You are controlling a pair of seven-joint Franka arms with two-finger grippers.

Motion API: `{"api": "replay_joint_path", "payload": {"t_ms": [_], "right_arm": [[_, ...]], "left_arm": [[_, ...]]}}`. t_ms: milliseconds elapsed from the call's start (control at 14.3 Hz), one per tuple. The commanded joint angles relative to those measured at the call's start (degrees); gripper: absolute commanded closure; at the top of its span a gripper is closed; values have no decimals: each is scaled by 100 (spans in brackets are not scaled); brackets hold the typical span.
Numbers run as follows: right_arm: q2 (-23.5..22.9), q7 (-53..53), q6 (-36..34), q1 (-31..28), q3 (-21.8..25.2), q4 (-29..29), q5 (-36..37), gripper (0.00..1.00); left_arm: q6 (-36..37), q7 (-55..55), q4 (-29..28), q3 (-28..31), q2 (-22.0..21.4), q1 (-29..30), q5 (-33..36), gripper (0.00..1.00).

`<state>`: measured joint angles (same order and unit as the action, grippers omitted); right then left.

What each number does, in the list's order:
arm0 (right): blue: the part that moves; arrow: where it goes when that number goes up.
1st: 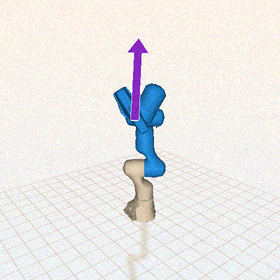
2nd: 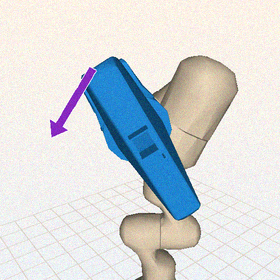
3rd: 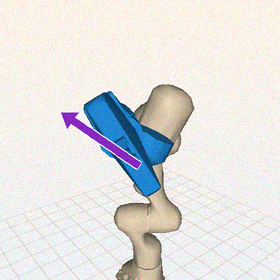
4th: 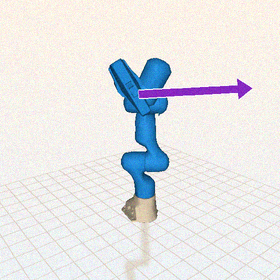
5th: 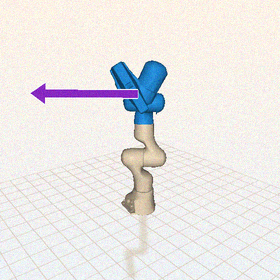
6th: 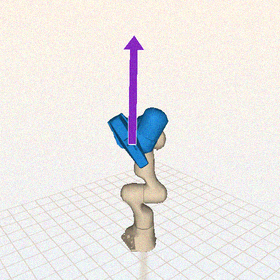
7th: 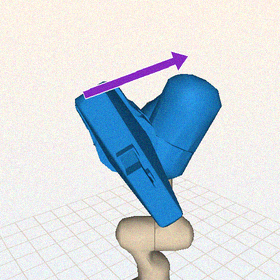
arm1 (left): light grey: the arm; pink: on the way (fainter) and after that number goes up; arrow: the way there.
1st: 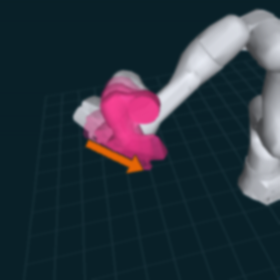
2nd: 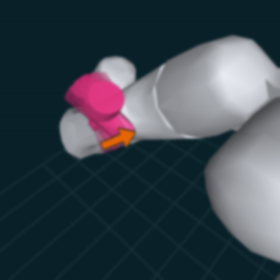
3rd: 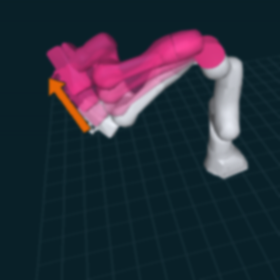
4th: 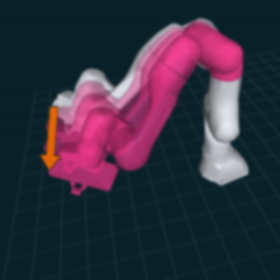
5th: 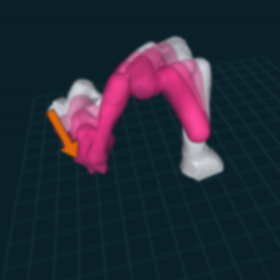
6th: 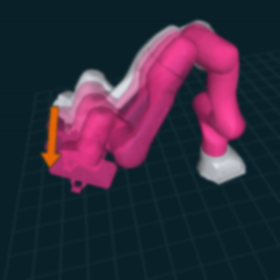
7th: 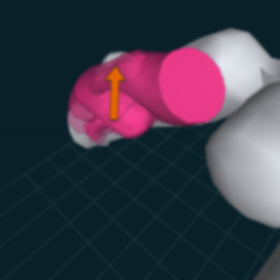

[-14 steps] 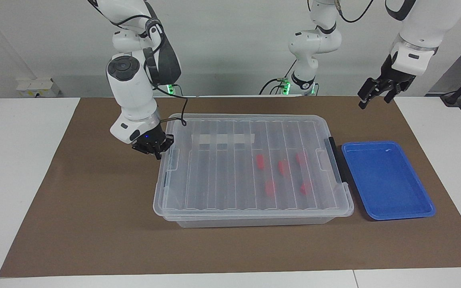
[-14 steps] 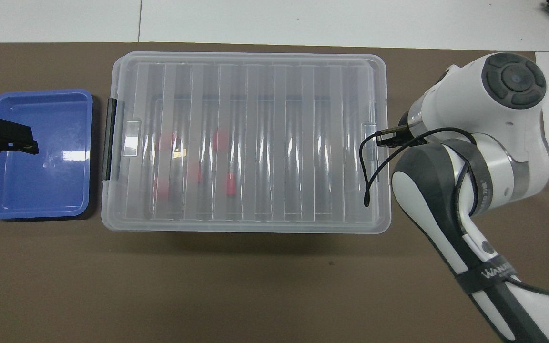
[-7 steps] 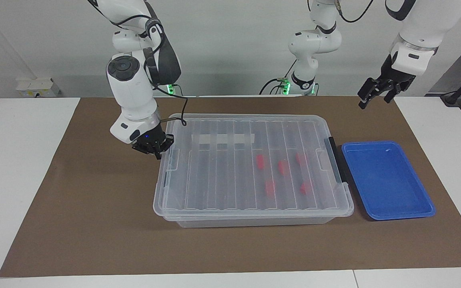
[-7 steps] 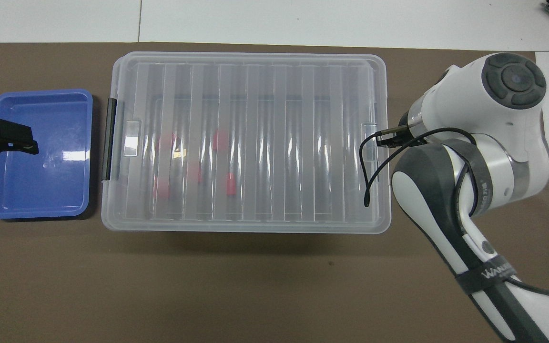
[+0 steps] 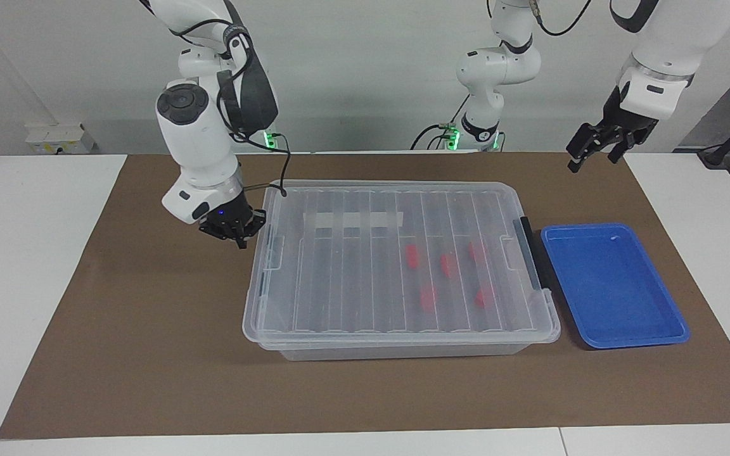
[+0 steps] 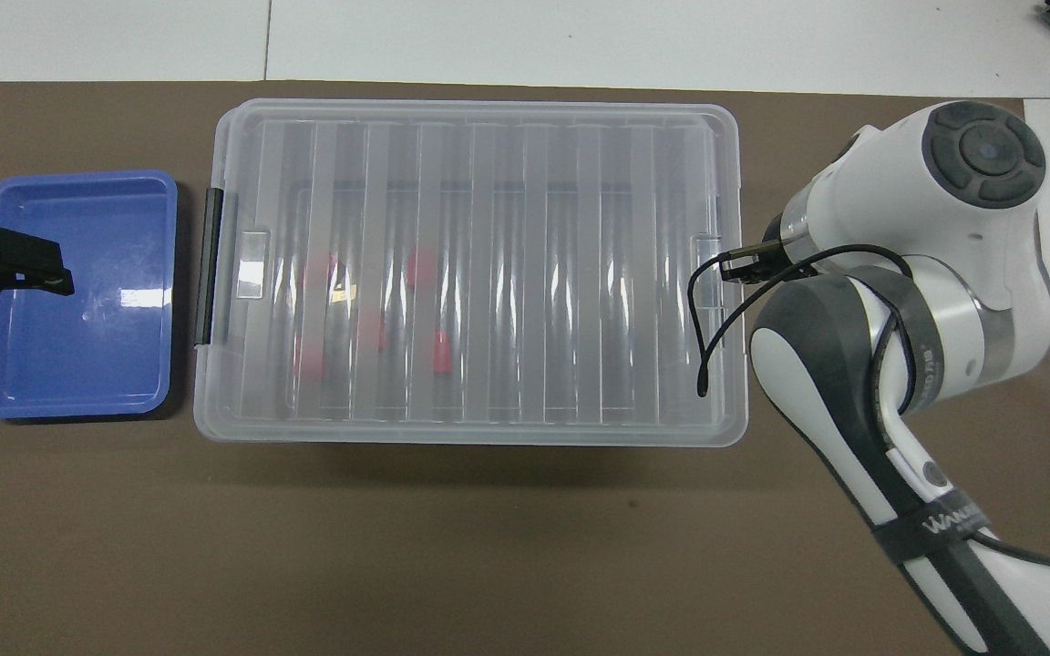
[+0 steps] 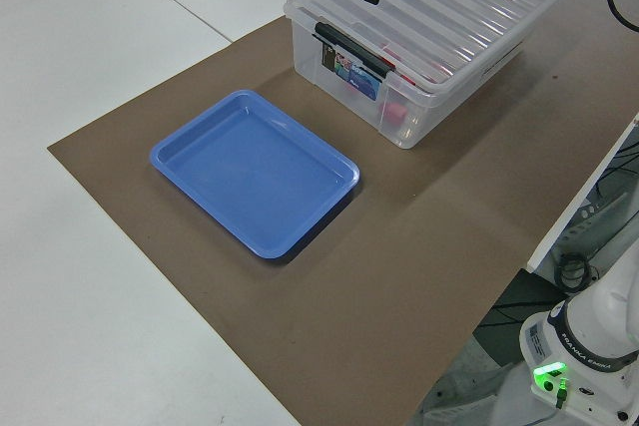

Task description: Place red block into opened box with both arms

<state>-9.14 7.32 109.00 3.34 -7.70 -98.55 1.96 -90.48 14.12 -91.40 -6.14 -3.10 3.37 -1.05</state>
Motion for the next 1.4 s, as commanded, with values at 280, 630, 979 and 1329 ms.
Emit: {"api": "replay_joint_path", "payload": {"t_ms": [280, 630, 979, 1329], "right_arm": [[606, 464, -598, -562, -21, -103, -73, 0], [774, 699, -765, -554, -3, 221, -73, 0], [738, 842, -1476, -562, -3, 889, -73, 0], [913, 736, -2172, -598, 6, 1032, -73, 0]], "left_arm": [[48, 3, -62, 16, -59, 6, 26, 0], [48, 3, -62, 16, -59, 6, 26, 0], [48, 3, -62, 16, -59, 6, 26, 0], [48, 3, -62, 16, -59, 6, 26, 0]]}}
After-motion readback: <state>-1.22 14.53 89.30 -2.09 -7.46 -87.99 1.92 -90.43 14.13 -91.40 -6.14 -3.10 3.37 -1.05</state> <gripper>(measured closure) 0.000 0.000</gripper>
